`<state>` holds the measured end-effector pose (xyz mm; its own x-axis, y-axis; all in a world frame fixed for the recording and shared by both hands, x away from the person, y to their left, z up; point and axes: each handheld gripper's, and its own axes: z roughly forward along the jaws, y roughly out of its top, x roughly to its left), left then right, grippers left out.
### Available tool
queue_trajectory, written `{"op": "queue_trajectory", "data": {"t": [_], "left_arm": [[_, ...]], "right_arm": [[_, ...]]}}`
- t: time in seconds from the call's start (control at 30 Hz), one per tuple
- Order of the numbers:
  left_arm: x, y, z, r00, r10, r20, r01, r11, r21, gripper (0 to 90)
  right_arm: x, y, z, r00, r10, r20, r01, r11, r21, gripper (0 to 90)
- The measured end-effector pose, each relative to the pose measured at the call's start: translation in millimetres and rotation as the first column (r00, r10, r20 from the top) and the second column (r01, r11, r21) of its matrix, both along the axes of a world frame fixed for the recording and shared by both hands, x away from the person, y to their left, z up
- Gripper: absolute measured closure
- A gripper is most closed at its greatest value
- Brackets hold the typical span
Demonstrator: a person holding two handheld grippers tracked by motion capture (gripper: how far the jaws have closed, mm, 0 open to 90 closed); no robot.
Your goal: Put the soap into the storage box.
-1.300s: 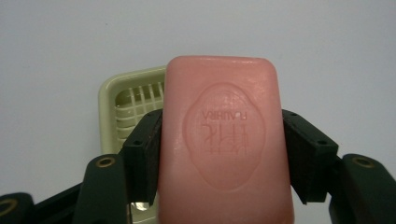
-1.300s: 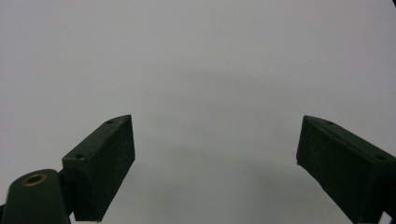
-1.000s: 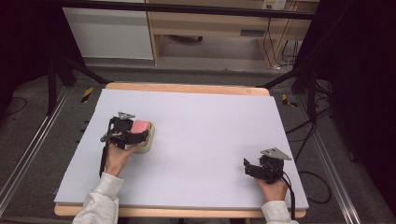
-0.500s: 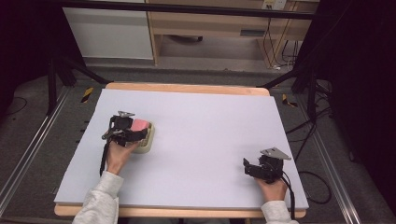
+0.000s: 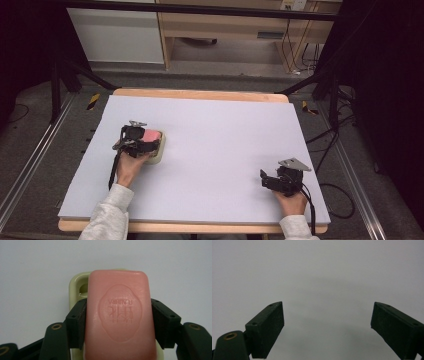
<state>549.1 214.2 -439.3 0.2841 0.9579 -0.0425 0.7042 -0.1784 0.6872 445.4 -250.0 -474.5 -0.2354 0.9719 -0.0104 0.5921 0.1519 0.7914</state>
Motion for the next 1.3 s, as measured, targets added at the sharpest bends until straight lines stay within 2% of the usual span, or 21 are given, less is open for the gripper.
{"op": "queue_trajectory", "data": {"t": [1.0, 1.3], "left_arm": [[2.7, -2.0, -10.7, 0.9993, 0.015, -0.033, -0.014, 0.9994, 0.033, 36.9], [2.3, 0.1, -10.1, 0.9988, 0.005, -0.049, -0.004, 0.9999, 0.017, 36.5]], "right_arm": [[0.1, 0.0, 0.0, 1.0, 0.001, -0.001, -0.001, 1.0, -0.001, 11.7], [-0.2, -0.2, 0.6, 1.0, 0.003, 0.001, -0.003, 1.0, 0.003, 11.5]]}}
